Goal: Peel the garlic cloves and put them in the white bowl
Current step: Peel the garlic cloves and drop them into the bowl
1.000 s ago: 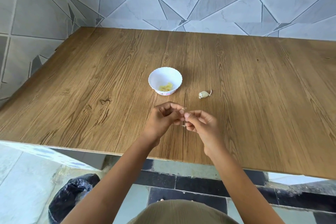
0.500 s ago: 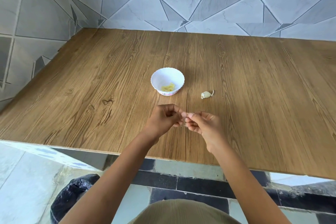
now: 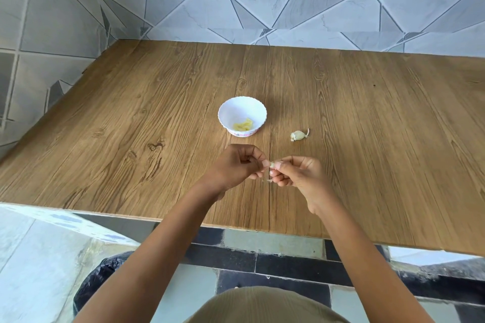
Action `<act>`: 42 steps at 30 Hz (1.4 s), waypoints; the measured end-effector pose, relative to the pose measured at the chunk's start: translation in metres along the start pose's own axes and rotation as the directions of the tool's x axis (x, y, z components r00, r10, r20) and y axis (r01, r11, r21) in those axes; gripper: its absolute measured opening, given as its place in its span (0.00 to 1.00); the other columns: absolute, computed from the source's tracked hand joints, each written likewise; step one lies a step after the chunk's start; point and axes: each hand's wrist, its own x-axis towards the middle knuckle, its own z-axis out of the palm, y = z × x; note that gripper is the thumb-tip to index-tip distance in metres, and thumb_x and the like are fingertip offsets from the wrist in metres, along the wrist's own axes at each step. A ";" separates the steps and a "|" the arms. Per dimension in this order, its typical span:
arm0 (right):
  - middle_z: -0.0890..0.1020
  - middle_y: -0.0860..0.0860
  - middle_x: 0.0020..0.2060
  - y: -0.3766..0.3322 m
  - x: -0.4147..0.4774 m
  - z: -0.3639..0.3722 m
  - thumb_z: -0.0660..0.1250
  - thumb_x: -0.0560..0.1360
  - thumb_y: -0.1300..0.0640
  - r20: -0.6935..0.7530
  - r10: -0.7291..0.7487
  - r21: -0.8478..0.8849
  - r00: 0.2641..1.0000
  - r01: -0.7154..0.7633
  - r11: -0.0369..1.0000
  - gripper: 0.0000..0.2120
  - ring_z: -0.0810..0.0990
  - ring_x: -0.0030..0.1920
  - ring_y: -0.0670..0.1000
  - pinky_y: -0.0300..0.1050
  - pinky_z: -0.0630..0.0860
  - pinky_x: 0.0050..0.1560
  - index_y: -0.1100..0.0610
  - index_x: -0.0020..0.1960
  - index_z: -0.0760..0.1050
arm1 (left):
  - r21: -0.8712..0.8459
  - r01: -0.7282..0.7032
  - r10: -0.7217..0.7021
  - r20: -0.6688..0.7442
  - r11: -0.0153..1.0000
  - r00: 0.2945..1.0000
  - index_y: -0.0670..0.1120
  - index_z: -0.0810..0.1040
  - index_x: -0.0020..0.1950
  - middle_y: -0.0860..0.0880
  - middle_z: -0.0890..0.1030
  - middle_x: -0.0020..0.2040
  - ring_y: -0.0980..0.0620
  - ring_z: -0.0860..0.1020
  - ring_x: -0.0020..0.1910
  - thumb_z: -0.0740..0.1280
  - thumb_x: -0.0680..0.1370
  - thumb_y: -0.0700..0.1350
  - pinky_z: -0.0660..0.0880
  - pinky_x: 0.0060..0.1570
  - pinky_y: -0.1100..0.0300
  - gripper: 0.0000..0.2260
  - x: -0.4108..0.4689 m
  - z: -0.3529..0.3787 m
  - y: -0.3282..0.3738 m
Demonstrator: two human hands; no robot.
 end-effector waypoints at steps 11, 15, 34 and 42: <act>0.84 0.49 0.36 0.012 0.002 -0.002 0.71 0.71 0.66 0.014 -0.305 -0.167 0.952 0.303 0.938 0.07 0.81 0.35 0.44 0.34 0.77 0.37 0.55 0.46 0.81 | -0.106 0.095 -0.102 -0.063 0.990 0.993 0.39 0.80 0.44 0.46 0.80 0.35 0.56 0.78 0.33 0.68 0.76 0.38 0.75 0.35 0.67 0.03 0.001 -0.001 0.001; 0.83 0.48 0.36 0.023 0.006 -0.001 0.73 0.70 0.64 0.017 -0.586 -0.433 0.810 0.534 0.726 0.04 0.80 0.34 0.42 0.34 0.76 0.35 0.58 0.45 0.82 | -0.089 0.114 -0.122 -0.083 0.989 0.989 0.37 0.80 0.43 0.47 0.80 0.34 0.55 0.78 0.32 0.68 0.76 0.38 0.74 0.34 0.67 0.05 0.001 0.000 0.002; 0.79 0.46 0.31 0.041 0.009 0.001 0.66 0.74 0.52 0.025 -0.700 -0.644 0.714 0.547 0.535 0.12 0.76 0.31 0.42 0.38 0.74 0.30 0.60 0.37 0.78 | -0.381 0.227 -0.265 -0.051 0.896 0.963 0.41 0.80 0.41 0.48 0.82 0.33 0.57 0.78 0.29 0.67 0.77 0.38 0.74 0.29 0.69 0.05 0.003 -0.001 -0.006; 0.83 0.44 0.41 0.035 0.007 0.009 0.67 0.74 0.65 -0.117 -0.363 -0.352 0.924 0.303 0.886 0.09 0.82 0.42 0.43 0.37 0.79 0.42 0.51 0.44 0.80 | -0.067 -0.027 0.014 -0.189 0.997 0.982 0.39 0.79 0.41 0.45 0.79 0.33 0.53 0.76 0.32 0.67 0.76 0.35 0.74 0.35 0.62 0.04 0.004 0.000 -0.016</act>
